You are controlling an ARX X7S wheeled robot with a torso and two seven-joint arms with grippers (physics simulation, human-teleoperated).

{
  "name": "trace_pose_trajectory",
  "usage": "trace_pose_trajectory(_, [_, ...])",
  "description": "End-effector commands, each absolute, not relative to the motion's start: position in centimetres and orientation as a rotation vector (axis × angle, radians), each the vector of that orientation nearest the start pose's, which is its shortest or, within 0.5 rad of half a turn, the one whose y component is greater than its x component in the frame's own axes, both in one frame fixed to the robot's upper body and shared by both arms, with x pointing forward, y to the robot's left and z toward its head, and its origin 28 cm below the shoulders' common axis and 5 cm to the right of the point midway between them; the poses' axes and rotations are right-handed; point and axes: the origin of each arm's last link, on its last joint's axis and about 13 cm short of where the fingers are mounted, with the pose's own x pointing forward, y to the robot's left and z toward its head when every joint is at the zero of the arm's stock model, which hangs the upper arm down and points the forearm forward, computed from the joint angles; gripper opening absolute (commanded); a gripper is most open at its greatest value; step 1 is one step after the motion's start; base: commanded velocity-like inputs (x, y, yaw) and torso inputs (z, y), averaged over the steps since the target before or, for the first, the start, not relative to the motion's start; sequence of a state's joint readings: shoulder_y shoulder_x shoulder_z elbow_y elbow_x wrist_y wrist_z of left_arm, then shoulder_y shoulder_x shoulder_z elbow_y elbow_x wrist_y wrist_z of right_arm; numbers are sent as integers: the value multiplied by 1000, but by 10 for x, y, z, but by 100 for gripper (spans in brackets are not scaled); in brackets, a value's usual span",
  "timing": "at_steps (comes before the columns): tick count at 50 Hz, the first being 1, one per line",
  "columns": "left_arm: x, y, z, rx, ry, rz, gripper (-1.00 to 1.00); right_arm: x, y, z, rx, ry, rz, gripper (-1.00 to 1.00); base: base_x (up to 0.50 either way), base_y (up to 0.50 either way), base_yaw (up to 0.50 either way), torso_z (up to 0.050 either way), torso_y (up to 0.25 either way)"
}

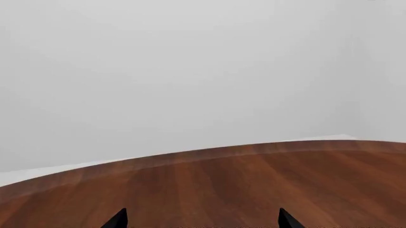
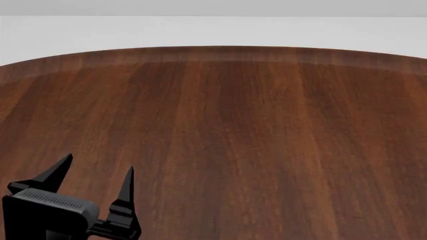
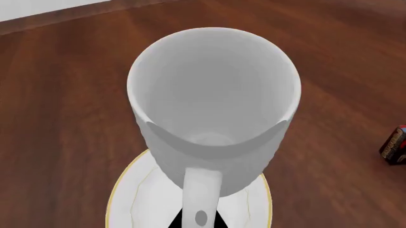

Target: Put the white mug on the plate.

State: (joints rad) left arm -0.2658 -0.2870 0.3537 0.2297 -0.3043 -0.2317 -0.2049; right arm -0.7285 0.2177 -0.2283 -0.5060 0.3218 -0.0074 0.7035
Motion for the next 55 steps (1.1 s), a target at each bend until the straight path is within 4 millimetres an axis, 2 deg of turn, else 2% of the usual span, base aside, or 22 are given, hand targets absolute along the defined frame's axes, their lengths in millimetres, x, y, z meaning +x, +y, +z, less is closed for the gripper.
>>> trace_pose_trajectory(1, [247,191,93,23,-156,-215,100,27,-76,23,177,403,-394,-100,0,0,0,0,0])
trace_pose_trajectory(25, [242,191,94,25,-167,-215,100,24,-76,15,221,478,-370,-100,0,0,0,0,0])
trace_pose_trajectory(45, [240,191,99,30,-181,-214,100,34,-79,12,289,517,-367,-100,0,0,0,0,0])
trace_pose_trajectory(55, [239,191,99,32,-185,-215,100,38,-83,10,268,509,-366,-100,0,0,0,0,0])
